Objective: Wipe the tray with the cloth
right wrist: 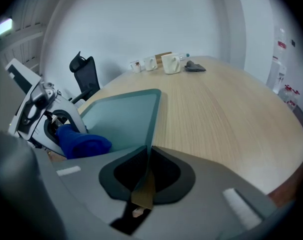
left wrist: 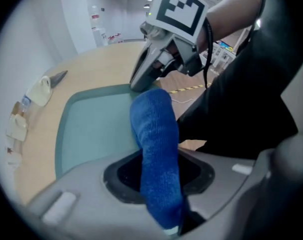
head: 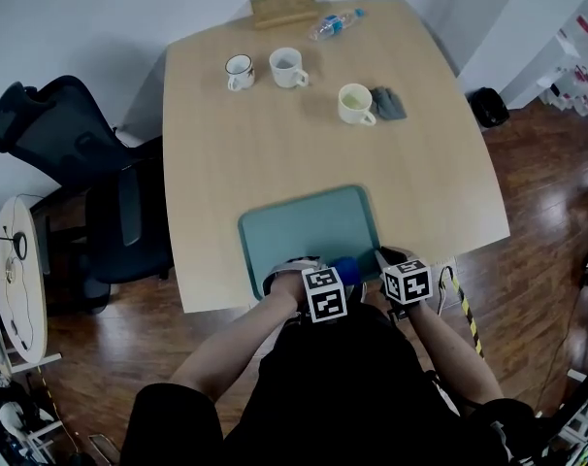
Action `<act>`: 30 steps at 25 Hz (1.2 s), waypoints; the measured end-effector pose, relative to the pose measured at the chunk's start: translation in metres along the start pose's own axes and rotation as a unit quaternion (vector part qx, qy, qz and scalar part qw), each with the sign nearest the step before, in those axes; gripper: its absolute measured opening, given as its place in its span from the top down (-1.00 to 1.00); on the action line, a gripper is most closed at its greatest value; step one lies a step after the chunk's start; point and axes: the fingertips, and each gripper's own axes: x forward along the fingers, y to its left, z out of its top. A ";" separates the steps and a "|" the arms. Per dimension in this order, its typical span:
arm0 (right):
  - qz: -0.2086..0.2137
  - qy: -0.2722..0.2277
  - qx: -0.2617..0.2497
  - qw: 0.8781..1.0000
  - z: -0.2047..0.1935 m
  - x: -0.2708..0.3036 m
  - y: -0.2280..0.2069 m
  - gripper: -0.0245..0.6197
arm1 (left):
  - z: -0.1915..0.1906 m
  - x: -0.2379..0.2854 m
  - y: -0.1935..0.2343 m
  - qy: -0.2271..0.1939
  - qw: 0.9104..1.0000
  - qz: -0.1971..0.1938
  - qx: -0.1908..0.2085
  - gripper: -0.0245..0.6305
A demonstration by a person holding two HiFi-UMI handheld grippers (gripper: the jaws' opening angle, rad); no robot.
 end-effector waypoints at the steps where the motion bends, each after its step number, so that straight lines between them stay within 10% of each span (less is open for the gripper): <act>1: 0.000 0.000 0.001 1.000 0.000 0.000 0.001 0.83 | -0.004 -0.001 0.006 0.001 1.000 0.001 -0.005 0.49; 16: -0.002 -0.014 0.006 1.000 0.003 -0.001 0.001 0.83 | -0.087 -0.047 0.183 0.061 0.987 0.122 -0.090 0.47; 30: -0.008 -0.002 0.004 1.000 -0.003 -0.001 -0.004 0.83 | -0.043 -0.016 0.042 0.006 0.998 0.046 -0.046 0.48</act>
